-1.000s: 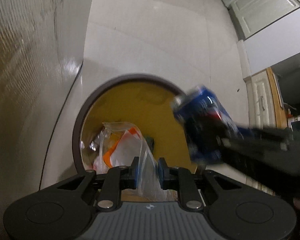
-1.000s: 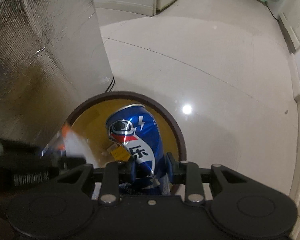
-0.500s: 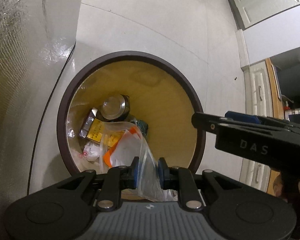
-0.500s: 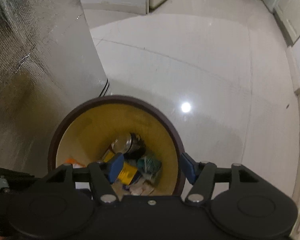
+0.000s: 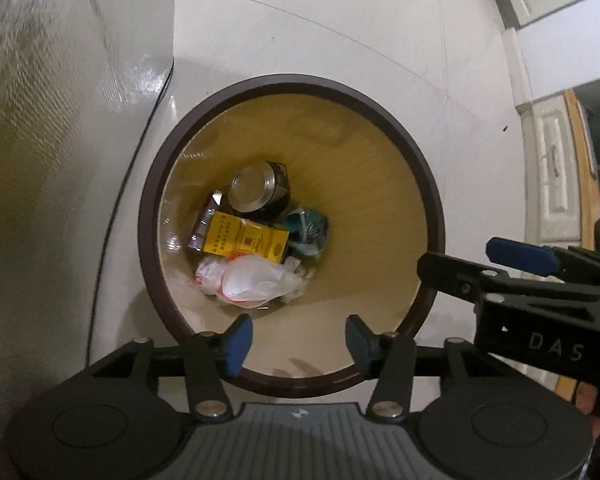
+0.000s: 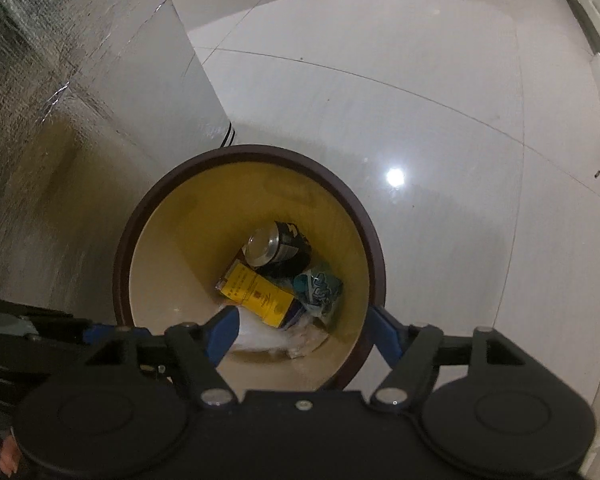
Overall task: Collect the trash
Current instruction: 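Raise both open tools up away from the yellow bin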
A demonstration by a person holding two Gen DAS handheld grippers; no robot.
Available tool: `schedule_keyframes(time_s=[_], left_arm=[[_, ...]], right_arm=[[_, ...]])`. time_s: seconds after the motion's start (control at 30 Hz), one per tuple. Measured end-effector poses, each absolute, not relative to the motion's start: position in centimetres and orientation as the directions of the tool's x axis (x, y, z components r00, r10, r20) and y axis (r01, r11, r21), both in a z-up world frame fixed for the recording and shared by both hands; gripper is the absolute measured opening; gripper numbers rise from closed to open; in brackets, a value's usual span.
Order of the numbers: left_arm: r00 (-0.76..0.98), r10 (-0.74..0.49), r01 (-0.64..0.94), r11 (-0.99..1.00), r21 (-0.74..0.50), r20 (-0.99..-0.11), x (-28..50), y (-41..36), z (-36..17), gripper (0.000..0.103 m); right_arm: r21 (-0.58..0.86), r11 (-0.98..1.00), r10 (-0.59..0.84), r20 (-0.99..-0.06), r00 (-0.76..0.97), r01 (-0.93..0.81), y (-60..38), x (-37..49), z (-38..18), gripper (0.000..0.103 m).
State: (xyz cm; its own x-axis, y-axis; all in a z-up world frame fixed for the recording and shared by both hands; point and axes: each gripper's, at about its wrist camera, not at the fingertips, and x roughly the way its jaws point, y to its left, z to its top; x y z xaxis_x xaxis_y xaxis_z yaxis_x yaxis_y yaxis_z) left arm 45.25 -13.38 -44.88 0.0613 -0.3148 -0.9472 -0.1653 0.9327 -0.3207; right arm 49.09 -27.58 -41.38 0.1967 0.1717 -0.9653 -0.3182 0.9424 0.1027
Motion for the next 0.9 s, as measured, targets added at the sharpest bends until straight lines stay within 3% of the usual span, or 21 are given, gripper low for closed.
schedule_keyframes(time_s=[0.17, 0.3, 0.47, 0.63, 0.9], left_arm=[[0.044, -0.245, -0.077, 0.966, -0.247, -0.969, 45.5, -14.4, -43.4, 0.079], [0.046, -0.203, -0.027, 0.978, -0.204, -0.978, 45.7, -15.0, -42.4, 0.083], [0.046, -0.169, -0.015, 0.985, -0.17, -0.985, 45.6, -15.2, -41.5, 0.099], [0.051, -0.12, -0.013, 0.993, -0.121, -0.991, 45.3, -15.0, -40.6, 0.103], [0.091, -0.08, -0.018, 0.997, -0.082, -0.993, 44.3, -13.9, -38.1, 0.103]], right_arm=[[0.114, 0.951, 0.172, -0.967, 0.186, -0.287, -28.5, 48.9, -41.3, 0.076], [0.124, 0.958, 0.173, -0.969, 0.176, -0.259, -29.4, 48.5, -41.4, 0.08], [0.15, 0.962, 0.198, -0.959, 0.205, -0.229, -30.8, 47.9, -40.7, 0.09], [0.172, 0.963, 0.218, -0.949, 0.228, -0.207, -32.1, 47.3, -39.8, 0.102], [0.187, 0.963, 0.234, -0.937, 0.257, -0.197, -33.4, 45.8, -38.2, 0.103]])
